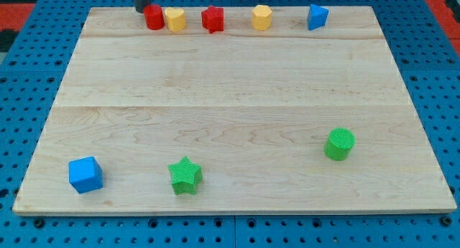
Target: Move the green circle to the right of the yellow hexagon
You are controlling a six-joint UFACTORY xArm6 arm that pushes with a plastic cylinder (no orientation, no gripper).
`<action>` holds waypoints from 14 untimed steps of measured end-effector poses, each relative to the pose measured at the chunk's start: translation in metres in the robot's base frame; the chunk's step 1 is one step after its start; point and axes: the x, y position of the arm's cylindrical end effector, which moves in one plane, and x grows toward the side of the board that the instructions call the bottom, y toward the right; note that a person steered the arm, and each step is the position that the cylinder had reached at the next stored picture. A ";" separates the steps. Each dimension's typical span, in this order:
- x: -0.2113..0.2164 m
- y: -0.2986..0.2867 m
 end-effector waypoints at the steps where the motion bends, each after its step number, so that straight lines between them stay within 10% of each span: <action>1: 0.000 0.000; 5: 0.075 -0.042; 9: 0.208 0.320; 11: 0.338 0.368; 14: 0.273 0.291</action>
